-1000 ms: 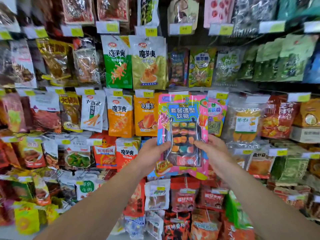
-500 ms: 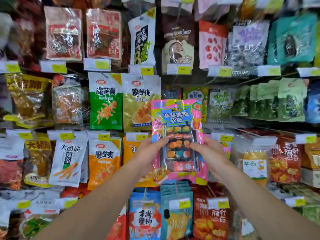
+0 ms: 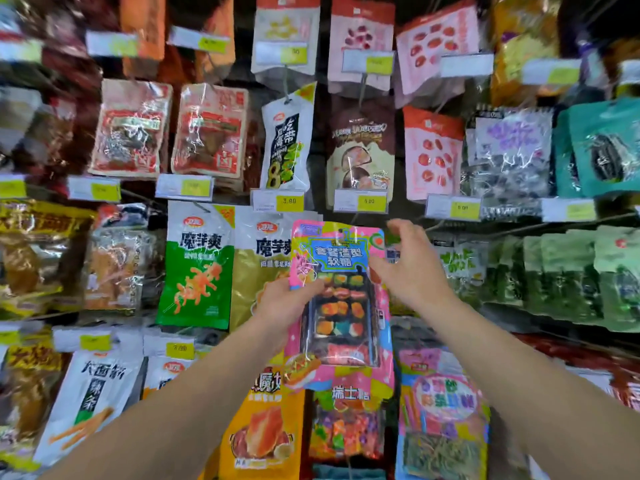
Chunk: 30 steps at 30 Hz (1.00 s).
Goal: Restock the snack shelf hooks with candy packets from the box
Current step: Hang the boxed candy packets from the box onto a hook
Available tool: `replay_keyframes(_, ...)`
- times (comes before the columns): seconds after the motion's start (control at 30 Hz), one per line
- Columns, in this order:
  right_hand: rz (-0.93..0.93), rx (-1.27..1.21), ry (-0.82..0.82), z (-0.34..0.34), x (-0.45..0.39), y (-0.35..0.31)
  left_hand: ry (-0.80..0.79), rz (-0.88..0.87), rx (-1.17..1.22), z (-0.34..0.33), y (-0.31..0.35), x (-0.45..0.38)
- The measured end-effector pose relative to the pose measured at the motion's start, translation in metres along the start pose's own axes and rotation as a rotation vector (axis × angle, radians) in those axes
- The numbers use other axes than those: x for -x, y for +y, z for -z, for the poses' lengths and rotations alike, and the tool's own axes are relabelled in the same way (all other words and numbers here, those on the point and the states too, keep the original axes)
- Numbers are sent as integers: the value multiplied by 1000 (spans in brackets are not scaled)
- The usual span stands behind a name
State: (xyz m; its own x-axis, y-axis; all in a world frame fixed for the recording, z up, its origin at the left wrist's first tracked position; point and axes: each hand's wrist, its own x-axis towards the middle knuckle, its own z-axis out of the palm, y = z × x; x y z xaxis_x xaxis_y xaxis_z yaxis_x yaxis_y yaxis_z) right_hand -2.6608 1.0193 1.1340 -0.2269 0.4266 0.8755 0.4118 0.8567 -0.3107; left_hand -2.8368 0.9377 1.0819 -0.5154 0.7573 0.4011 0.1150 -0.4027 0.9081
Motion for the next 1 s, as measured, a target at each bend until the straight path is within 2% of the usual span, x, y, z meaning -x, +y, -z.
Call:
replay_keyframes(0.23,281,269,14,-2,-57,7,-18,-32,-37,-16,2,-19)
replay_keyframes(0.4,338,400,-12,-2,-81,22,58,-102,-44,-23,0,-33)
replay_keyframes(0.47,375,474,-7,-4,-90,30,42,-119,-31,-26,3,-32)
replay_keyframes(0.67,303,286,109,-4,-112,27,64,-147,-46,-32,5,-31)
replay_keyframes(0.77,230,204,91,-2,-119,23,65,-129,-62,-32,7,-37)
replay_keyframes(1.0,237,196,50,-1,-123,23,61,-86,-47,-48,17,-49)
